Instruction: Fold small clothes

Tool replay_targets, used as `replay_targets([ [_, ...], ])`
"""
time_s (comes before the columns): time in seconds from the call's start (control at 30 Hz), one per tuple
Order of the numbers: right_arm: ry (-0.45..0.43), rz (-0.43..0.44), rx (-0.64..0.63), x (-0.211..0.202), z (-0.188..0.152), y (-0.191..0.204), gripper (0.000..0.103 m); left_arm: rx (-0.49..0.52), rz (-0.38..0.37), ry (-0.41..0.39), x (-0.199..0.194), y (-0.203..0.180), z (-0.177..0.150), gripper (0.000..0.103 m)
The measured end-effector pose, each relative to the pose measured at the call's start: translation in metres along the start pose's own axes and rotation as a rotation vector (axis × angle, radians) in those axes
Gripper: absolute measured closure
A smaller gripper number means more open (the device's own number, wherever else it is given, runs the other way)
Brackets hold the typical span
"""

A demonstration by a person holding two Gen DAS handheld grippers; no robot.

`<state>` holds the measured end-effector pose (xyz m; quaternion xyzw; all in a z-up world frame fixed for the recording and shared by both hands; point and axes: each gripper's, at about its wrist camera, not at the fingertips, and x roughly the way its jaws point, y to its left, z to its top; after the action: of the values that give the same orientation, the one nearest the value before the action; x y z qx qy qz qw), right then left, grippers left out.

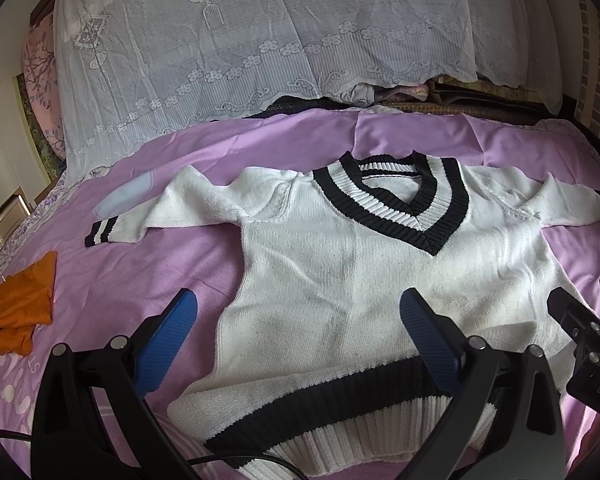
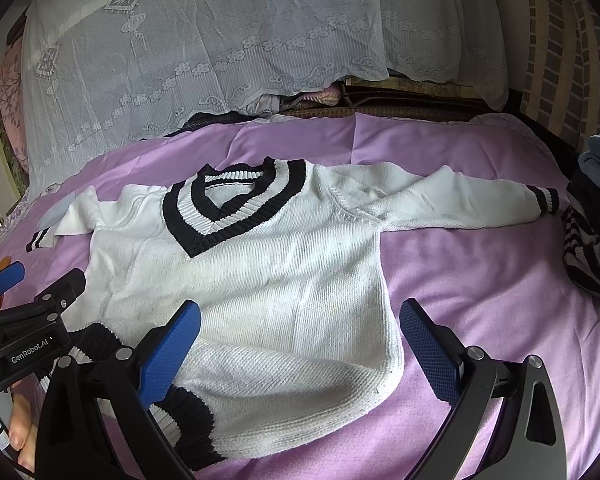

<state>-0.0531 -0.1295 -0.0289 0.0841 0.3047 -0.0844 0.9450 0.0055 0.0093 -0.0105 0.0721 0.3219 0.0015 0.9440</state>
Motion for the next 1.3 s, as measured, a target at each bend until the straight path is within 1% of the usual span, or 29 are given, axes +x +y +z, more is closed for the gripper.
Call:
replay_targets([
  [0.27, 0.003, -0.005, 0.003, 0.004, 0.003, -0.001, 0.003, 0.002, 0.014, 0.011, 0.002, -0.001, 0.000, 0.004],
  [0.33, 0.005, 0.001, 0.002, 0.003, 0.001, -0.002, 0.003, -0.005, 0.005, 0.025, 0.002, 0.004, -0.001, 0.004],
  [0.43, 0.007, 0.008, 0.000, -0.002, -0.006, -0.005, 0.003, -0.029, -0.053, 0.068, 0.001, 0.022, -0.010, 0.004],
  [0.53, 0.012, 0.035, 0.020, -0.012, -0.018, -0.015, 0.003, -0.058, -0.100, 0.117, 0.001, 0.049, -0.027, 0.004],
  [0.67, 0.050, 0.119, 0.136, -0.022, -0.038, -0.042, 0.003, -0.130, -0.159, 0.171, -0.001, 0.088, -0.047, 0.004],
  [0.73, 0.070, 0.183, 0.216, -0.025, -0.046, -0.054, 0.003, -0.178, -0.214, 0.183, -0.003, 0.104, -0.052, 0.004],
  [0.83, 0.103, 0.336, 0.307, -0.028, -0.053, -0.060, 0.003, -0.252, -0.357, 0.208, -0.005, 0.119, -0.054, 0.004],
  [0.9, 0.142, 0.420, 0.319, -0.026, -0.054, -0.052, 0.003, -0.315, -0.480, 0.246, -0.002, 0.124, -0.055, 0.004],
  [0.97, 0.180, 0.467, 0.305, -0.021, -0.053, -0.040, 0.003, -0.370, -0.588, 0.288, 0.004, 0.124, -0.057, 0.004],
  [1.0, 0.201, 0.479, 0.304, -0.017, -0.054, -0.035, 0.003, -0.384, -0.628, 0.310, 0.008, 0.121, -0.057, 0.004],
  [1.1, 0.273, 0.523, 0.338, -0.002, -0.053, -0.024, 0.004, -0.435, -0.703, 0.373, 0.022, 0.109, -0.056, 0.004],
  [1.13, 0.288, 0.536, 0.352, 0.003, -0.052, -0.021, 0.005, -0.458, -0.740, 0.399, 0.028, 0.105, -0.056, 0.005],
  [1.17, 0.296, 0.544, 0.362, 0.006, -0.050, -0.019, 0.007, -0.479, -0.784, 0.418, 0.030, 0.102, -0.057, 0.005],
  [1.2, 0.298, 0.553, 0.369, 0.008, -0.048, -0.017, 0.011, -0.496, -0.809, 0.429, 0.032, 0.098, -0.057, 0.005],
  [1.23, 0.305, 0.564, 0.376, 0.011, -0.045, -0.016, 0.013, -0.505, -0.807, 0.430, 0.033, 0.095, -0.057, 0.005],
  [1.27, 0.311, 0.591, 0.388, 0.014, -0.044, -0.015, 0.020, -0.505, -0.790, 0.428, 0.033, 0.093, -0.057, 0.005],
  [1.3, 0.316, 0.622, 0.407, 0.017, -0.044, -0.015, 0.029, -0.502, -0.776, 0.430, 0.034, 0.091, -0.058, 0.008],
])
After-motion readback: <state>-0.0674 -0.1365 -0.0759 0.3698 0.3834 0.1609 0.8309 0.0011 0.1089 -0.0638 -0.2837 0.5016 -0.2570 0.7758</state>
